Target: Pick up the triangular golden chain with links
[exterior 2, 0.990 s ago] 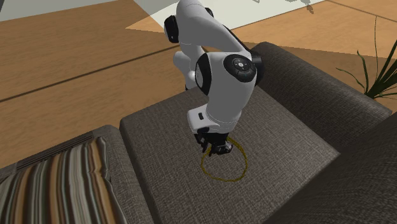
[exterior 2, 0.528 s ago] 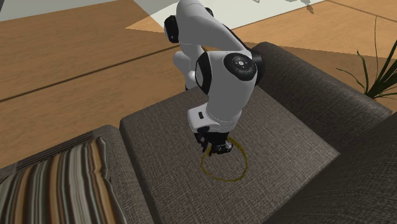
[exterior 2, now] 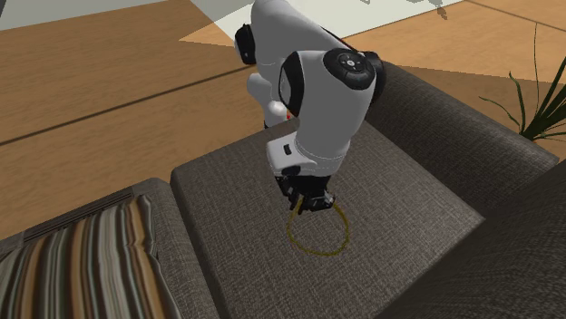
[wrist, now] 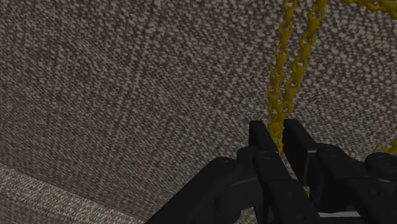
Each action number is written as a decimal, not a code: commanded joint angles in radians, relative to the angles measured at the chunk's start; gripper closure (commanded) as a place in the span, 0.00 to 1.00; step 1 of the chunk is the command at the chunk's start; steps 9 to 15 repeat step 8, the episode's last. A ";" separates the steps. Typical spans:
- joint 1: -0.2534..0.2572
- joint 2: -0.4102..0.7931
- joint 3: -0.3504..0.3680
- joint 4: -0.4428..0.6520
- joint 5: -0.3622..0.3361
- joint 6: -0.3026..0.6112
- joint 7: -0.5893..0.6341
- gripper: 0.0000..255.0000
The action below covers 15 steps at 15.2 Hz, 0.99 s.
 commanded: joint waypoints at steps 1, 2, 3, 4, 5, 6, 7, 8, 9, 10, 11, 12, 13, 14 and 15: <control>0.008 0.011 0.000 0.043 -0.006 -0.034 -0.004 1.00; 0.013 0.018 0.000 0.066 -0.010 -0.051 -0.005 1.00; 0.019 0.025 0.000 0.091 -0.014 -0.069 -0.007 1.00; 0.025 0.033 0.000 0.116 -0.019 -0.086 -0.008 1.00; 0.032 0.042 0.000 0.142 -0.024 -0.105 -0.010 1.00; 0.040 0.051 -0.001 0.170 -0.030 -0.124 -0.011 1.00; 0.041 0.053 -0.001 0.174 -0.030 -0.127 -0.011 1.00; 0.041 0.052 -0.001 0.174 -0.030 -0.127 -0.011 1.00; 0.041 0.052 -0.001 0.174 -0.030 -0.127 -0.011 1.00; 0.041 0.052 -0.001 0.174 -0.030 -0.127 -0.011 1.00; 0.041 0.052 -0.001 0.174 -0.030 -0.127 -0.011 1.00; 0.041 0.052 -0.001 0.174 -0.030 -0.127 -0.011 1.00; 0.041 0.052 -0.001 0.174 -0.030 -0.127 -0.011 1.00; 0.041 0.052 -0.001 0.174 -0.030 -0.127 -0.011 1.00; 0.041 0.052 -0.001 0.174 -0.030 -0.127 -0.011 1.00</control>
